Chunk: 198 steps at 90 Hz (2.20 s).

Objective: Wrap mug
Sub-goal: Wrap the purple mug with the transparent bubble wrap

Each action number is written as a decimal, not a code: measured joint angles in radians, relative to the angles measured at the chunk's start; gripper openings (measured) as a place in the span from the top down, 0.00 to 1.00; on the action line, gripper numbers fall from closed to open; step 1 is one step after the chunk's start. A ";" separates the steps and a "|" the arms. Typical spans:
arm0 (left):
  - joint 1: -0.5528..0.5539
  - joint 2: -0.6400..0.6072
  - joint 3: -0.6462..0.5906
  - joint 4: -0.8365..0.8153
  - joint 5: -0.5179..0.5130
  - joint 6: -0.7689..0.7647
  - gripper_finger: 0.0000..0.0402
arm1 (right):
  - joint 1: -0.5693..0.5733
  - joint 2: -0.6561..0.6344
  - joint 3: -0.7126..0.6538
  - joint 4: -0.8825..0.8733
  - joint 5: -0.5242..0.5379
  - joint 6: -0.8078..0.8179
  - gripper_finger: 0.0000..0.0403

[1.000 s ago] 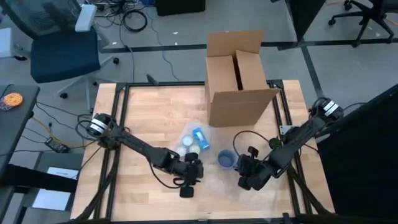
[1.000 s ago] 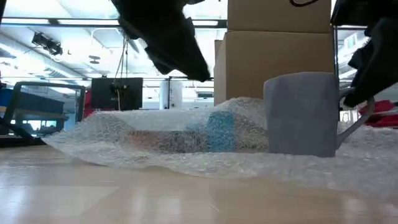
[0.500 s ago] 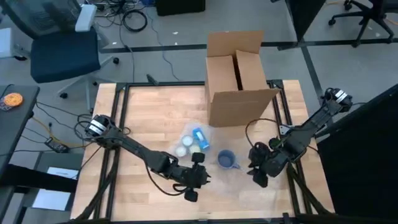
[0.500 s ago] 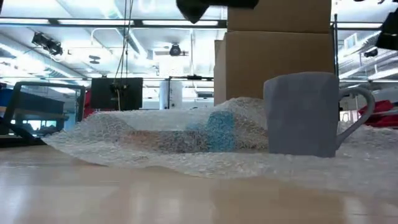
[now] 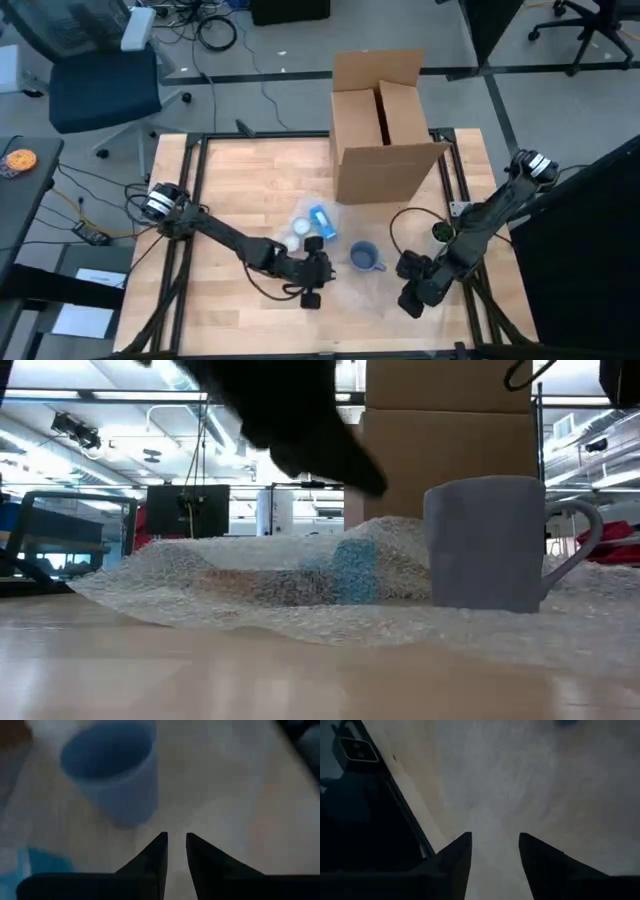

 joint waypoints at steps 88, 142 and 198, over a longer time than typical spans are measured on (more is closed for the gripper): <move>-0.095 0.110 0.020 -0.221 0.064 -0.331 1.00 | 0.035 0.030 0.000 0.292 0.244 -0.207 0.68; -0.243 0.112 0.018 -0.257 -0.037 -0.459 1.00 | 0.214 0.304 0.200 0.542 0.381 -0.179 1.00; -0.300 0.116 0.016 -0.192 -0.056 -0.457 1.00 | 0.352 0.637 0.799 -0.313 -0.002 0.286 1.00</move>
